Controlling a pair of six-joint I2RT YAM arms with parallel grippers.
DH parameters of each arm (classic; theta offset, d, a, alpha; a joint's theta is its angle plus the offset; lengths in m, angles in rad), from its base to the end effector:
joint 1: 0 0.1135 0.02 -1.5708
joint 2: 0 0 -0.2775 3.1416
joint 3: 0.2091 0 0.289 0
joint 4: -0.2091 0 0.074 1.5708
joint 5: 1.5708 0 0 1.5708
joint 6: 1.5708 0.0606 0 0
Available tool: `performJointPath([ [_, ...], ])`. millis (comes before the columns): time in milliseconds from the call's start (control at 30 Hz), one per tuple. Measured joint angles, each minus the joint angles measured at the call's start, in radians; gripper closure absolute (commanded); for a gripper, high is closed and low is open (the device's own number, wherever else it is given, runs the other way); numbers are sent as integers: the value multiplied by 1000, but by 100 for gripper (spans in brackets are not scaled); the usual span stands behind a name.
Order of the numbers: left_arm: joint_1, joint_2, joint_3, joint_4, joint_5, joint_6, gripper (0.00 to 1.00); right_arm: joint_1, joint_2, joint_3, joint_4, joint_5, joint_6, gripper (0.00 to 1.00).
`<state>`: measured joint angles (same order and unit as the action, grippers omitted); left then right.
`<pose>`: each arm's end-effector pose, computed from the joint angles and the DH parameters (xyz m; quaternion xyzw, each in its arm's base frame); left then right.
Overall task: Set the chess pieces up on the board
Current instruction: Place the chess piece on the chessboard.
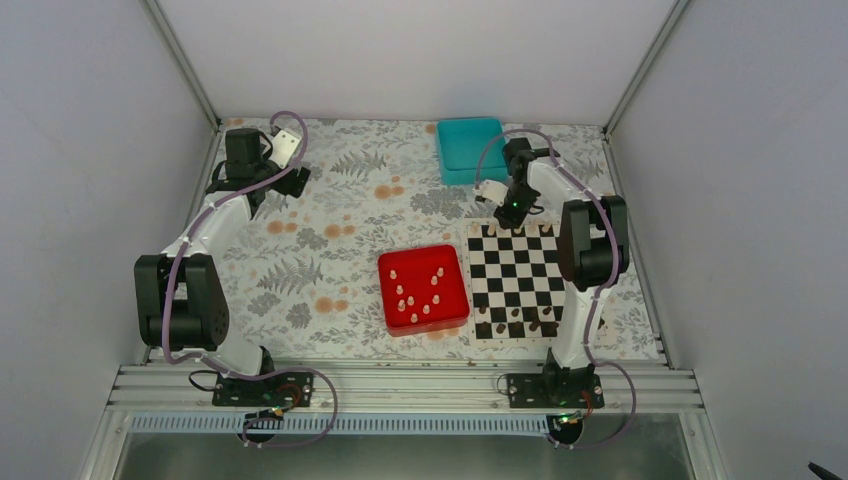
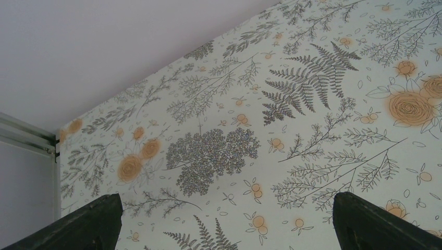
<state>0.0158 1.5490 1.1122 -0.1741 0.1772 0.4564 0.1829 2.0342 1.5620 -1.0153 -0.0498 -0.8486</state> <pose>0.4051 -0.0043 0.2490 0.2329 0.8533 0.0313 0.4655 0.4265 0.0820 0.1525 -0.4935 0.8684 0.0099 0.0475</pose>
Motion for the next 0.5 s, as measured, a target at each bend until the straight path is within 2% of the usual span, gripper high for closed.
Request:
performJointPath([
  [333, 0, 0, 0, 0, 0, 0, 0, 0, 0, -20, 20, 8, 0, 86],
  [400, 0, 0, 0, 0, 0, 0, 0, 0, 0, -20, 20, 8, 0, 81],
  [500, 0, 0, 0, 0, 0, 0, 0, 0, 0, -22, 21, 9, 2, 65],
])
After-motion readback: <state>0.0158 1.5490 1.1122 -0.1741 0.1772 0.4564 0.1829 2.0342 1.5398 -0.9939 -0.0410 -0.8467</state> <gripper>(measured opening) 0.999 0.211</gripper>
